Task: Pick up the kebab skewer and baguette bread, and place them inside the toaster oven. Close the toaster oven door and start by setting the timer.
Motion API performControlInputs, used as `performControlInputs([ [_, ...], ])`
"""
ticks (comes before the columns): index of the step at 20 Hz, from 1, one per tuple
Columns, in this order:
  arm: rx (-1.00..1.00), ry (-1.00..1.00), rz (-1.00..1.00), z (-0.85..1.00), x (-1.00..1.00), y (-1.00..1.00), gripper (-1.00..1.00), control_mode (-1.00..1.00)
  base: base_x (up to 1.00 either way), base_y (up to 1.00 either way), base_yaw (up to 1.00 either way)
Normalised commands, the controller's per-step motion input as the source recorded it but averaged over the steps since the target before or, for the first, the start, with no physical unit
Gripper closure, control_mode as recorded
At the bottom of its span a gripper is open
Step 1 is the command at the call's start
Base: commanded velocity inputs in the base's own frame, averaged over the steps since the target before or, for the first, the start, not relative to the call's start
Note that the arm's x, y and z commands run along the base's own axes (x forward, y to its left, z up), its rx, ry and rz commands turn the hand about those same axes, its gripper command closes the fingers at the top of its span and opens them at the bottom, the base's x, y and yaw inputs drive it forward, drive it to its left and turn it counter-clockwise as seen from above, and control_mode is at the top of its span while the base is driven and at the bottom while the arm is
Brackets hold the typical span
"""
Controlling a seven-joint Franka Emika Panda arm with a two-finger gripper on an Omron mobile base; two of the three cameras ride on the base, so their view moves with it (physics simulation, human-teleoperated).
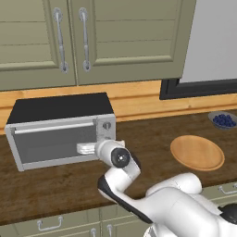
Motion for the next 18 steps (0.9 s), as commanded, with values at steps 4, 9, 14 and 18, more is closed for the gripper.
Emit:
performControlInputs([
  [4,0.0,-0.05,0.0,-0.48,0.03,0.0,-1.0,-1.0,0.0,0.0,0.0],
  [9,0.0,-0.04,0.0,-0.35,0.0,0.0,-1.0,-1.0,0.0,0.0,0.0],
  [14,0.0,-0.06,0.0,-0.19,0.14,0.0,-1.0,-1.0,0.0,0.0,0.0],
  [18,0.0,-0.05,0.0,-0.16,0.22,-0.1,-1.0,-1.0,0.0,0.0,0.0],
])
